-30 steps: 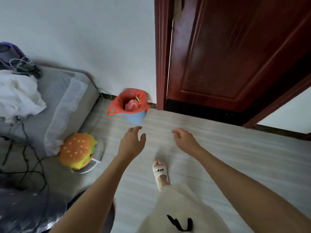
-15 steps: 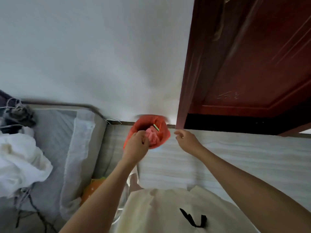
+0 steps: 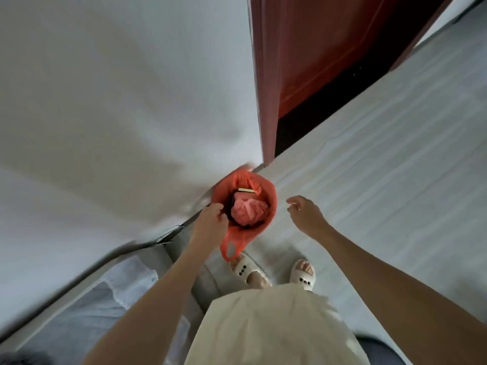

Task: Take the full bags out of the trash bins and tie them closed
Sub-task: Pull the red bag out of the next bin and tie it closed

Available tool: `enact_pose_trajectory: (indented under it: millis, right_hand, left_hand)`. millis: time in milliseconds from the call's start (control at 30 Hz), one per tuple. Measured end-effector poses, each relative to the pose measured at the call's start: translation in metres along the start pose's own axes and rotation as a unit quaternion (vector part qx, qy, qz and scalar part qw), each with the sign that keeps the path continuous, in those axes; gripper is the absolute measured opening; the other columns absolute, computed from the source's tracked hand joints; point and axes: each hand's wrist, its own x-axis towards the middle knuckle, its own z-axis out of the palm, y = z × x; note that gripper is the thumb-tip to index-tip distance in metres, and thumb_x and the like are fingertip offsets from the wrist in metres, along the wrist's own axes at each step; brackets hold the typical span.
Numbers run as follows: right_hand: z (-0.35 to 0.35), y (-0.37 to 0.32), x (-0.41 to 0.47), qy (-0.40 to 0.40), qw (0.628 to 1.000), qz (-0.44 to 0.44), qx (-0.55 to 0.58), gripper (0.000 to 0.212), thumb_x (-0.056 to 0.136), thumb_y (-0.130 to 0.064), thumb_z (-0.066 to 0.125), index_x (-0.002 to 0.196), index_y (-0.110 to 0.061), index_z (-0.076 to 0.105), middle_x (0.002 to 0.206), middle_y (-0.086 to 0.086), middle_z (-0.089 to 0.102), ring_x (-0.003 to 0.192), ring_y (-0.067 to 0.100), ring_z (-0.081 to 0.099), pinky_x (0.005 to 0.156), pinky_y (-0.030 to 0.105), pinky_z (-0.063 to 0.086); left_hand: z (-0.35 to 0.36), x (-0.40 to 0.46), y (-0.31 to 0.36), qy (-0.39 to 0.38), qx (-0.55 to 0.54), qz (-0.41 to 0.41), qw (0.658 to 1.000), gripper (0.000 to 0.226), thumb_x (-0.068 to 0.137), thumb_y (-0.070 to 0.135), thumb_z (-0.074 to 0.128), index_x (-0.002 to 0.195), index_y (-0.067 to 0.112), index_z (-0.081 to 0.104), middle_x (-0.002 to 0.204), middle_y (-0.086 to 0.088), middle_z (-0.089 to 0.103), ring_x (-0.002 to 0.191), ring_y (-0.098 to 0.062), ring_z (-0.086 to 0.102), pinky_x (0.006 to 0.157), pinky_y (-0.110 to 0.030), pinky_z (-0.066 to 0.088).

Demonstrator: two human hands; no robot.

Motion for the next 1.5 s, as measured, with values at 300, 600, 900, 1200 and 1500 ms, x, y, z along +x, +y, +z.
enact_pose_trajectory:
  millis: [300,600,900,1200,1500]
  right_hand:
    - [0.110,0.109,0.144,0.048,0.998,-0.022,-0.013,0.034,0.093,-0.012,0.037,0.122,-0.013,0.054,0.126,0.010,0.057,0.111,0.026,0.055,0.095,0.041,0.046]
    - [0.184,0.127,0.315,0.152,0.959,-0.206,-0.123,0.049,0.097,-0.028,0.034,0.143,-0.015,0.026,0.143,0.011,0.041,0.129,0.030,0.040,0.106,0.046,0.035]
    - [0.176,0.183,0.303,0.271,0.942,-0.165,-0.107,0.026,0.093,-0.023,0.041,0.105,-0.002,0.051,0.108,0.020,0.061,0.101,0.037,0.057,0.081,0.039,0.043]
    - [0.165,0.234,0.237,0.283,0.908,-0.200,-0.237,0.023,0.092,-0.025,0.049,0.105,-0.008,0.058,0.123,0.004,0.049,0.116,0.025,0.048,0.087,0.032,0.041]
    - [0.156,0.162,0.273,0.253,0.910,-0.259,-0.203,0.047,0.097,-0.025,0.037,0.142,-0.019,0.026,0.145,0.003,0.040,0.134,0.021,0.036,0.108,0.042,0.034]
  left_hand:
    - [0.144,0.146,-0.095,0.065,0.003,-0.048,0.997,0.051,0.089,0.011,0.049,0.137,0.002,0.035,0.140,-0.022,0.039,0.131,-0.034,0.035,0.110,-0.041,0.025]
    - [0.214,0.278,-0.169,0.246,0.021,-0.045,0.968,0.057,0.092,0.022,0.045,0.142,0.003,0.025,0.143,-0.022,0.034,0.130,-0.041,0.033,0.104,-0.055,0.030]
    - [0.237,0.304,-0.152,0.341,-0.046,0.103,0.933,0.029,0.092,0.013,0.049,0.116,0.001,0.058,0.116,-0.023,0.054,0.110,-0.039,0.050,0.098,-0.042,0.036]
    - [0.248,0.291,-0.120,0.283,-0.032,0.233,0.930,0.015,0.083,-0.002,0.048,0.088,0.005,0.061,0.099,-0.017,0.061,0.098,-0.035,0.055,0.090,-0.040,0.040]
    - [0.244,0.280,-0.114,0.257,0.089,0.360,0.892,0.017,0.077,-0.004,0.052,0.088,0.006,0.062,0.084,-0.017,0.067,0.075,-0.039,0.063,0.066,-0.044,0.050]
